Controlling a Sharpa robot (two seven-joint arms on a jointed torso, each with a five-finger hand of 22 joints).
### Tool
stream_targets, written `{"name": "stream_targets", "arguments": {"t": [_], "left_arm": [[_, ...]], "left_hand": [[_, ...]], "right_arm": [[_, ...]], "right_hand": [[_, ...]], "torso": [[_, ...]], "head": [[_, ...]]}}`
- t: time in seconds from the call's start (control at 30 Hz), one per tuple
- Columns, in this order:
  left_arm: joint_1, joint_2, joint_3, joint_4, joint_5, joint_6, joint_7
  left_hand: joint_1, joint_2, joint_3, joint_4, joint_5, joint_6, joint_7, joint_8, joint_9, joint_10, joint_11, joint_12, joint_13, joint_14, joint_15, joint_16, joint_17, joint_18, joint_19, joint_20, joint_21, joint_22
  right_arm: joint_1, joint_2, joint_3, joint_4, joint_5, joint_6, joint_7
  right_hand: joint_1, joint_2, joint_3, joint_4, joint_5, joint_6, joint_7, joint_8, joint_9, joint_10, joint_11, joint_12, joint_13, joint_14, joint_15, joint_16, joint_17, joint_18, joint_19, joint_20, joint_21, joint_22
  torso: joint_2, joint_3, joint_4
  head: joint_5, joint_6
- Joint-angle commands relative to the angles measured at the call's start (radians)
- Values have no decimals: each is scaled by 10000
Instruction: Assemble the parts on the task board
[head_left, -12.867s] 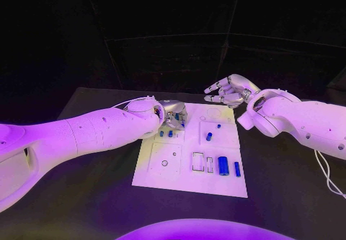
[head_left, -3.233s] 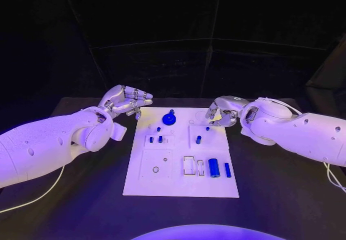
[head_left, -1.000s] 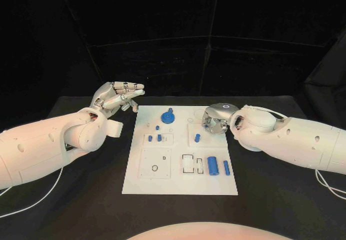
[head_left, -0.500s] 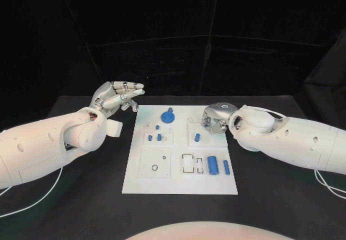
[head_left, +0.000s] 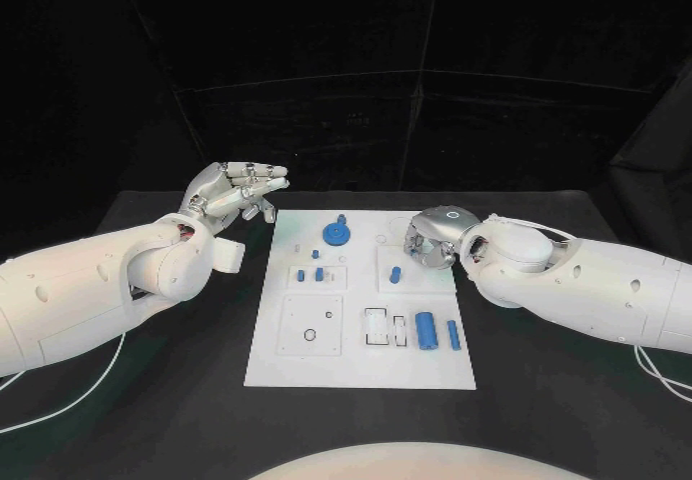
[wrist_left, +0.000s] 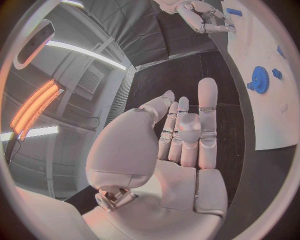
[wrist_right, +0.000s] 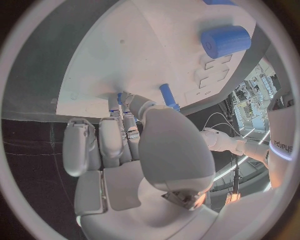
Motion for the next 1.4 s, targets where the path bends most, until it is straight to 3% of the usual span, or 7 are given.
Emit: {"name": "stream_targets", "arguments": {"t": [0.03,0.5,0.6,0.83,0.97,1.23,1.4], "left_arm": [[13,0,9,-8,47,105,60],[13,9,10,-123,47,111,5],[13,14,10,-147,47,119,-10],[14,43,10,-150,47,119,-20],[14,84,10,-116,47,126,-27],[15,170,11,-90,47,138,-20],[17,227,11,-77,47,142,-6]], "left_hand": [[91,15,-4,-45,37,-29,11,2,-10,-79,21,58,-12,-77,14,-21,-7,204,-84,16,-39,-10],[86,3,-14,-57,35,-70,34,-14,-15,-112,40,56,-16,-87,24,-21,-24,202,-81,21,-49,-17],[83,1,-17,-58,35,-79,38,-17,-17,-119,44,55,-17,-89,27,-20,-27,202,-81,22,-51,-18],[79,-1,-20,-59,35,-92,44,-22,-18,-130,49,55,-18,-87,30,-13,-17,201,-80,25,-54,-20],[79,-1,-20,-59,35,-92,44,-22,-18,-130,49,55,-18,-87,30,-13,-17,201,-80,25,-54,-20],[79,-1,-20,-59,35,-92,44,-22,-18,-130,49,55,-18,-87,30,-13,-17,201,-80,25,-54,-20],[79,1,-21,-61,35,-101,47,-25,-18,-138,52,55,-18,-87,34,-8,-12,200,-80,27,-56,-21]], "right_arm": [[17,-59,6,170,46,-630,73],[29,-524,24,661,364,-1055,24],[39,-765,47,1107,483,-1189,-9],[58,-991,255,2094,795,-1525,56],[58,-921,300,2534,1319,-1866,257],[0,-392,315,2753,1821,-2195,737],[-384,45,311,2654,1783,-2004,930]], "right_hand": [[-102,-10,20,0,-34,73,20,31,9,135,-98,22,7,291,-86,16,-11,-58,75,2,64,781],[-113,-33,32,-29,-34,45,20,3,1,117,-98,-4,2,294,-88,32,-3,-65,91,-1,87,811],[-111,-37,38,-38,-29,38,22,-5,-2,113,-97,-10,0,293,-88,33,-6,-65,91,-2,88,812],[-100,-56,61,-78,-1,23,27,-26,-7,105,-92,-28,-2,293,-86,42,-7,-68,97,-3,100,827],[-93,-76,92,-123,21,-21,48,-67,-20,74,-72,-61,-10,287,-75,37,-31,-63,79,0,93,813],[-70,-68,163,-190,138,-47,72,-106,-30,54,-48,-95,-14,283,-57,52,-35,-60,65,11,94,810],[-73,-70,168,-195,151,-50,75,-110,-31,53,-46,-98,-14,283,-55,53,-36,-60,62,13,93,809]], "torso": [[-3,-7,0],[-14,-11,-10],[-28,-17,-10],[-76,-34,-15],[-65,-45,25],[-46,-44,-12],[-43,-71,1]], "head": [[-5,20],[-34,87],[-22,126],[21,98],[102,86],[512,16],[863,-105]]}}
